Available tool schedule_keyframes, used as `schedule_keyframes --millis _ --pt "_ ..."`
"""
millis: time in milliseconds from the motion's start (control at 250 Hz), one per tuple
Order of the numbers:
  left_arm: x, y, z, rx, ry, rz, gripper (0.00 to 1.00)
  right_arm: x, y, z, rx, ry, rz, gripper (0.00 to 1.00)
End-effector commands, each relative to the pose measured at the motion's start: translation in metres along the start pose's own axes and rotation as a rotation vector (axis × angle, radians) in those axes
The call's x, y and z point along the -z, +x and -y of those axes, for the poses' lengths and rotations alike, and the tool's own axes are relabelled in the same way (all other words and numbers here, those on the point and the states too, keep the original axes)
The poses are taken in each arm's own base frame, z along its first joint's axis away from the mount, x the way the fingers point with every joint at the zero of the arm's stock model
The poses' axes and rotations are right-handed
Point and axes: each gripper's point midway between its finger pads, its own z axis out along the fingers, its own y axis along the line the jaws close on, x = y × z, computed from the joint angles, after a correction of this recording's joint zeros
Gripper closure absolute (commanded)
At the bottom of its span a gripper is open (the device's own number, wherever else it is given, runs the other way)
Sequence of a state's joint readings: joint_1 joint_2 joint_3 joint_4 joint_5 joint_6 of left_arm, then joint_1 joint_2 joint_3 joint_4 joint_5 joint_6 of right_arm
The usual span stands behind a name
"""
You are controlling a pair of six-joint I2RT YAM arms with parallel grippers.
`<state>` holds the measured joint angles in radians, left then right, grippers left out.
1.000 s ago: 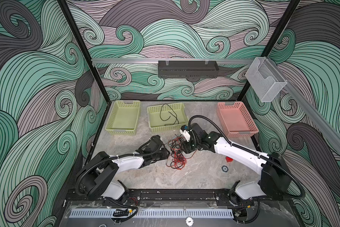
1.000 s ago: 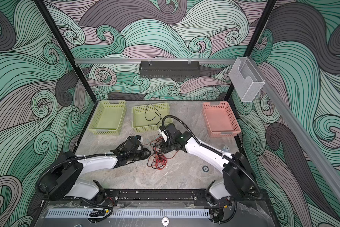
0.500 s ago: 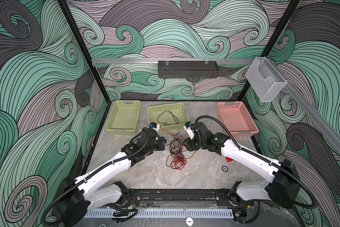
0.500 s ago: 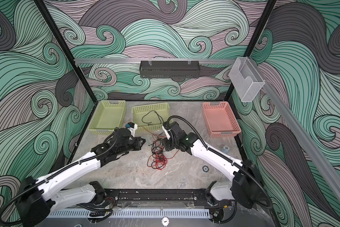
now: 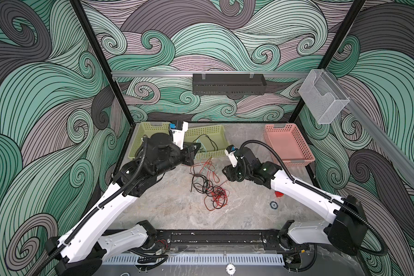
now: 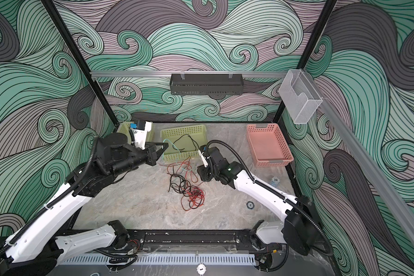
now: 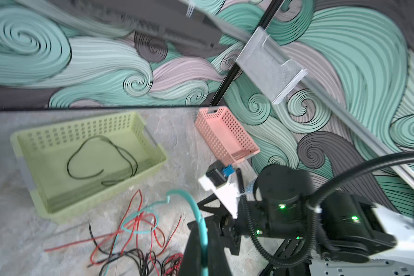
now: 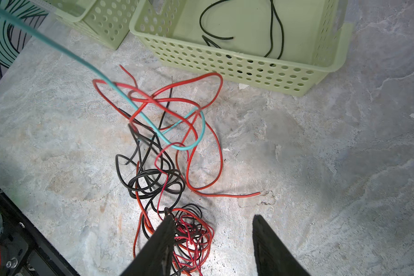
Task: Untangle and sort cables by color
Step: Untie the cable.
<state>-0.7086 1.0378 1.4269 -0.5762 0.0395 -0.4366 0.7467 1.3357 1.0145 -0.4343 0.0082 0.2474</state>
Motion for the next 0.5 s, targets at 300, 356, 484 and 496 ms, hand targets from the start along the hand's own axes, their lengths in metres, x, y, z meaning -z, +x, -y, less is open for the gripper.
schedule_keyframes --millis 300,356,484,496 --pt "0.06 -0.093 0.065 -0.203 0.172 0.181 1.0 0.006 -0.006 0.012 -0.035 0.035 0.06 0.44" --pt "0.067 -0.106 0.067 -0.23 0.157 0.222 1.0 0.006 -0.006 0.015 -0.041 0.041 0.064 0.44" --pt "0.08 -0.136 0.067 -0.284 0.095 0.319 1.0 0.006 -0.006 0.02 -0.064 0.05 0.077 0.43" --pt "0.081 -0.139 0.066 -0.288 0.082 0.328 1.0 0.006 -0.006 0.021 -0.068 0.05 0.08 0.43"
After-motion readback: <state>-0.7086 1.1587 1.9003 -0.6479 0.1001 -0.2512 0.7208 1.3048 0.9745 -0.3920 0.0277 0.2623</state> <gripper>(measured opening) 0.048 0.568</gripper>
